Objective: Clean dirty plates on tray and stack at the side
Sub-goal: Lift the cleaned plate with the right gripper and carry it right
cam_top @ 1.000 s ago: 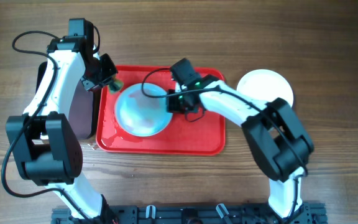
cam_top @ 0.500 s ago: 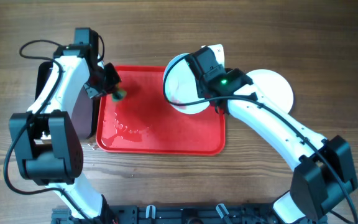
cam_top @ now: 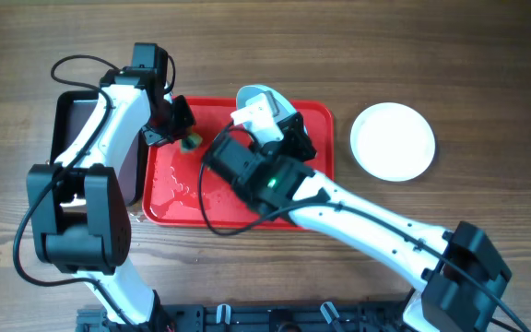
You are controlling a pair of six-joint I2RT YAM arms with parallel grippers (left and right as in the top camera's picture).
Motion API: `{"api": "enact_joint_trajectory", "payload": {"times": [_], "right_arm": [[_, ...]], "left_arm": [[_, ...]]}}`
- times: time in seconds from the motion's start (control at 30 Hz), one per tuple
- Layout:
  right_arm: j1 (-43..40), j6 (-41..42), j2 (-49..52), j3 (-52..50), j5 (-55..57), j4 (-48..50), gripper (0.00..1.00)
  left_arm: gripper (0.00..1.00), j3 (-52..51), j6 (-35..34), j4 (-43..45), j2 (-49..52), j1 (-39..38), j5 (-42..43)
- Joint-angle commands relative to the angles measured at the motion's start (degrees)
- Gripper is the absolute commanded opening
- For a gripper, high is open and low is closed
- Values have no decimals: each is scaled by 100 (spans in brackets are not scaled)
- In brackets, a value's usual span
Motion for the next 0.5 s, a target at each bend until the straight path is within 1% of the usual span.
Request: {"api": "enact_joint_trajectory", "payload": {"times": [0.0,0.07,0.2,0.47], "right_arm": [[199,-46,-118,13,1209,66,4],[260,-44,-118,13,1427,92,4],[282,-48,-118,13,1423,87,4],[282,-33,-118,13,1191,269,4]], "left_arm": [[4,-26,116,15,-55,7,-35],[4,-26,116,15,-55,4,-35],[4,-26,116,17,-55,4,-35],[4,-26,116,15,-55,7,-35]]}}
